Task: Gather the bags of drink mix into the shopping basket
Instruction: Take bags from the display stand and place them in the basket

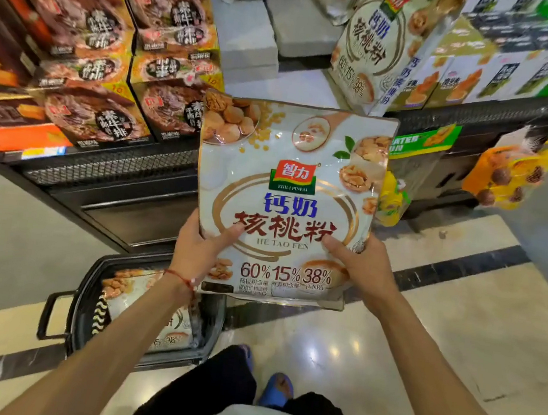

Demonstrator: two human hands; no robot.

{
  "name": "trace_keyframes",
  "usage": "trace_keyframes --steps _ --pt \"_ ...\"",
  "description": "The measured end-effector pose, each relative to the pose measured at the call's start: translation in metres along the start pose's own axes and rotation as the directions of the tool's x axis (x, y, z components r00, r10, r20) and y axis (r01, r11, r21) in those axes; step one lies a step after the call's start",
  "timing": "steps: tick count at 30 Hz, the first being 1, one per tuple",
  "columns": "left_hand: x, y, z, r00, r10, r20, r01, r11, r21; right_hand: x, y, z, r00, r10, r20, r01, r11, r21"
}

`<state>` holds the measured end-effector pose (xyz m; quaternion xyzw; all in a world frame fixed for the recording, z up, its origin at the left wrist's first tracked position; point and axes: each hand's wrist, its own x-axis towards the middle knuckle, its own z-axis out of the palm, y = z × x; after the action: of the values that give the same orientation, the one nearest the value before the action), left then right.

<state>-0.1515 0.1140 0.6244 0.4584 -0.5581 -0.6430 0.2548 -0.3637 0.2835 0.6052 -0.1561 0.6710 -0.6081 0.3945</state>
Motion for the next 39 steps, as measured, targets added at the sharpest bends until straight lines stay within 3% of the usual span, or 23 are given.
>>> trace_keyframes --steps 9,14,22,33,39 --pt "0.109 0.065 0.057 0.986 0.163 -0.045 -0.164 0.986 -0.018 0.107 -0.085 -0.010 0.978 -0.203 -0.038 0.200 0.977 -0.071" --pt "0.194 0.121 0.070 0.949 0.314 0.009 -0.314 0.948 0.050 0.192 -0.142 0.003 0.957 -0.285 -0.057 0.278 0.954 -0.109" --pt "0.319 0.210 0.082 0.906 0.419 0.055 -0.423 0.899 0.113 0.328 -0.240 0.037 0.927 -0.371 -0.056 0.362 0.924 -0.125" --pt "0.468 0.294 0.100 0.843 0.471 -0.260 -0.453 0.882 0.128 0.507 -0.335 0.080 0.853 -0.517 -0.067 0.501 0.849 -0.170" --pt "0.533 0.310 0.109 0.809 0.446 -0.382 -0.446 0.890 0.095 0.592 -0.356 0.103 0.865 -0.502 -0.005 0.498 0.860 -0.110"
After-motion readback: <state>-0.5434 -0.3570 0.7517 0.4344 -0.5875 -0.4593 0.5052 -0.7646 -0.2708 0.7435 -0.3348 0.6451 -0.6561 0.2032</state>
